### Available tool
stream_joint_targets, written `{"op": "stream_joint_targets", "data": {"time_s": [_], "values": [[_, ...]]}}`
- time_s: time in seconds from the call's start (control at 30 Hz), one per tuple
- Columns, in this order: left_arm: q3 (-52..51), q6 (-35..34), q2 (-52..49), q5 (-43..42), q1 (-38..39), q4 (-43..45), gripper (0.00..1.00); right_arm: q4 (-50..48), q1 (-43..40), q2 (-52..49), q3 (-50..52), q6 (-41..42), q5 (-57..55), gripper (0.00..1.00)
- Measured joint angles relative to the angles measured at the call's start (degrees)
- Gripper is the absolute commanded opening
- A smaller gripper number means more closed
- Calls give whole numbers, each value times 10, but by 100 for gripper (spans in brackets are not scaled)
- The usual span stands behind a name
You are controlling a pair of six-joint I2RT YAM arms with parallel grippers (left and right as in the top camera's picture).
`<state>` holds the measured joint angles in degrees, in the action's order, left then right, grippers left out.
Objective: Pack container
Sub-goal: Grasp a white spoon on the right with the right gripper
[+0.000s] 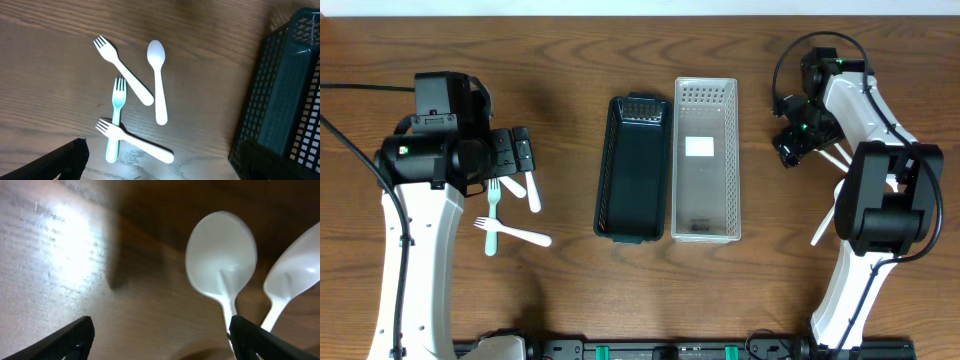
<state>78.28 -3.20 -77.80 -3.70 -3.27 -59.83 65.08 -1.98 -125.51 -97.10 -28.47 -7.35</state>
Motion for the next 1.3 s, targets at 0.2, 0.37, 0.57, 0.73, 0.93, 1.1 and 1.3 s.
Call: {"op": "stream_joint_targets", "data": {"time_s": [0.2,0.37,0.57,0.73,0.93,1.1,1.3], "values": [[0,0,0,0,0,0,98,-18,-13,0,0,-2,1,91],[0,0,0,0,0,0,98,-18,-38,0,0,-4,3,91],[0,0,0,0,0,0,98,-18,-53,0,0,-4,18,92],[0,0,0,0,0,0,98,-18,-53,0,0,-8,31,91],[0,0,0,0,0,0,98,-19,-53,-19,1,-9,38,90],[0,0,0,0,0,0,98,-18,-53,-31,2,-9,38,87],[0,0,0,0,0,0,98,-14,-53,-31,2,-7,38,63]]}}
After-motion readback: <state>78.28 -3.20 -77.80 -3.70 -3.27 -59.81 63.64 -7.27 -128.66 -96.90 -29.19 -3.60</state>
